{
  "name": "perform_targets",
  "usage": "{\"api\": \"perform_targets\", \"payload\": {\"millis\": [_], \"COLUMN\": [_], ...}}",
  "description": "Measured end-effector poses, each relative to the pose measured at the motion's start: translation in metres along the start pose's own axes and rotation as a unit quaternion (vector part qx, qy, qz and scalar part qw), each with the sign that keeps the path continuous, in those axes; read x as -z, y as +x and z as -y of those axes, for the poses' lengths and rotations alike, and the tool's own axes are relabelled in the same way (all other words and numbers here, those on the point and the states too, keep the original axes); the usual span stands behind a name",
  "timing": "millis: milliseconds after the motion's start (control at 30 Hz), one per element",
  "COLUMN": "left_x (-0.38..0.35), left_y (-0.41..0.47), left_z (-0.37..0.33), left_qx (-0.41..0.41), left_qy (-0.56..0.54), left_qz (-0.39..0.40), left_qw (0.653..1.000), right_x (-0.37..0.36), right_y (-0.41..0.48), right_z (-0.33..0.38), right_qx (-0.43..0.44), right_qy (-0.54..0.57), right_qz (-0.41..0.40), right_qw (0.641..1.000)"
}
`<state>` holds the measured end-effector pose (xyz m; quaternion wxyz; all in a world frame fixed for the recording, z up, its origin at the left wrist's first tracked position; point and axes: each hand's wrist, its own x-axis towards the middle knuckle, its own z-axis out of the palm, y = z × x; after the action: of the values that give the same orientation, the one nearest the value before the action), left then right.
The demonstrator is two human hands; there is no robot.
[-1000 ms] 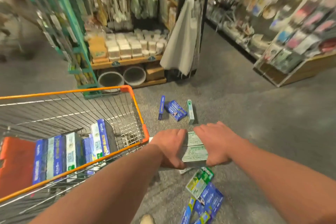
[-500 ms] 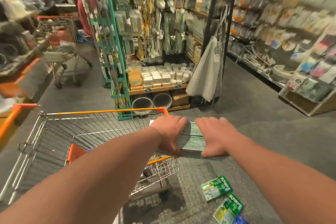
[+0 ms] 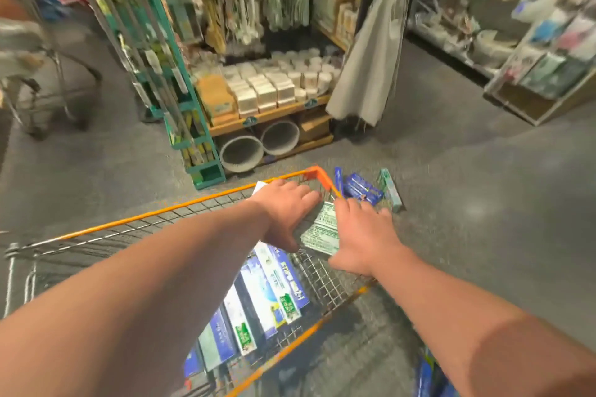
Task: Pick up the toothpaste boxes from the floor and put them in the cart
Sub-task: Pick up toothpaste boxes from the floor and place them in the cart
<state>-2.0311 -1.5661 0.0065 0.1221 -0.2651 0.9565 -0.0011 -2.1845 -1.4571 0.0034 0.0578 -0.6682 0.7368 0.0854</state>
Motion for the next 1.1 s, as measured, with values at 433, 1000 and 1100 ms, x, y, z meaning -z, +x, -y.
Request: {"api": "perform_targets", "payload": {"millis": [433,1000,1100], "left_x": [-0.181,-0.34,-0.341], "left_y": [0.132,0.19,0.193], "left_z": [0.062,0.033,0.038], "left_qx": [-0.143,-0.237,-0.248], "left_qy": [0.044,0.052,0.046], "left_qz": [0.056,0.153,0.176], "left_qw": [0.987,0.958,0.951], "right_x": [-0.212,-0.351,-0.345], "right_y": [0.123,0.147,0.151], "right_z": [0.029,0.049,0.04], "right_qx": [-0.183,-0.249,-0.218], "right_qy": [0.07,0.229,0.208], "right_qz": [-0.123,0.284,0.314], "right_qw": [0.973,0.897,0.9]}}
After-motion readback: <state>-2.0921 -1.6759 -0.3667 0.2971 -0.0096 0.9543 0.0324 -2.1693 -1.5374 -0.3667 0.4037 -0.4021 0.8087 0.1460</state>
